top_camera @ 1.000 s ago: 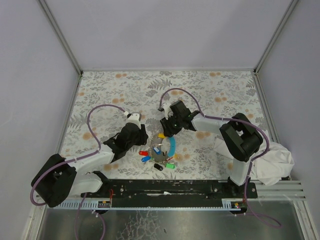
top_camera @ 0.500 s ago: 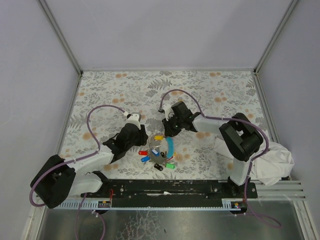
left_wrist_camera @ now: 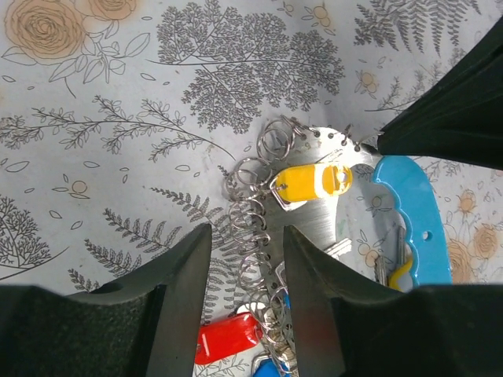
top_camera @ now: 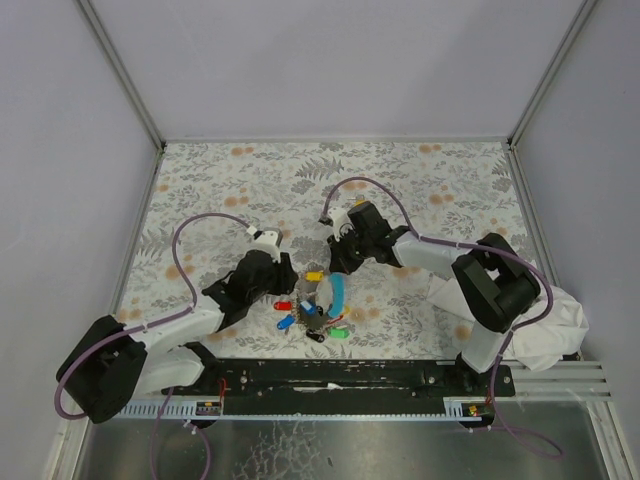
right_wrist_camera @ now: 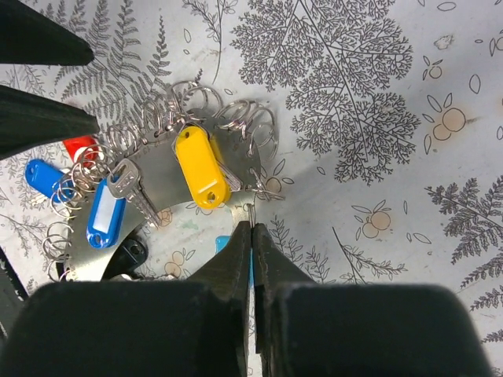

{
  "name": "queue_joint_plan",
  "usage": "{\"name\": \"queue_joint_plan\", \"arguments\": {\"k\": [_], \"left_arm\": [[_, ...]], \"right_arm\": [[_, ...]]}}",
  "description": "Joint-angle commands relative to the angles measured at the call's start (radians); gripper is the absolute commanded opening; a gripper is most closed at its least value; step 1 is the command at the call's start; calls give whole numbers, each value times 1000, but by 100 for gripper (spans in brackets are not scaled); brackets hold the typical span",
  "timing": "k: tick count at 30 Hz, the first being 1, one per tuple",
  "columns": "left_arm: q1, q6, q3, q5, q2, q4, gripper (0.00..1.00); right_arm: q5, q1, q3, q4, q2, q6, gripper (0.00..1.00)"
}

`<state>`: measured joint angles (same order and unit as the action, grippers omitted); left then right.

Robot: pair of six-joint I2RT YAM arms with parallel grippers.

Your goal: Put the keys on the keyring

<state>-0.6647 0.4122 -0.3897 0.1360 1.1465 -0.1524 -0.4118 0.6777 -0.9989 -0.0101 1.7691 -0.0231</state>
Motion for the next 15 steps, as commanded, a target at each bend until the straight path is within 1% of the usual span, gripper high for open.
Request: {"name": "queue_joint_plan", "arguments": {"k": [1, 6, 9, 12, 15], "left_arm": [[7, -30, 31, -44, -45, -120, 41], [8, -38, 74, -111, -119, -185, 41], [8, -34, 99, -143, -195, -216, 41], [8, -32, 118, -174, -294, -262, 41], [9, -39, 130, -212, -355, -323, 41]], "right_arm": [[-42, -3, -3, -24, -72, -20, 0], [-55, 5, 9, -46, -160, -4, 0], [-79, 14, -7, -53, -200, 25, 0], [-97, 14, -5, -90, -241, 36, 0], [-108, 14, 4, -134, -278, 57, 0]]}}
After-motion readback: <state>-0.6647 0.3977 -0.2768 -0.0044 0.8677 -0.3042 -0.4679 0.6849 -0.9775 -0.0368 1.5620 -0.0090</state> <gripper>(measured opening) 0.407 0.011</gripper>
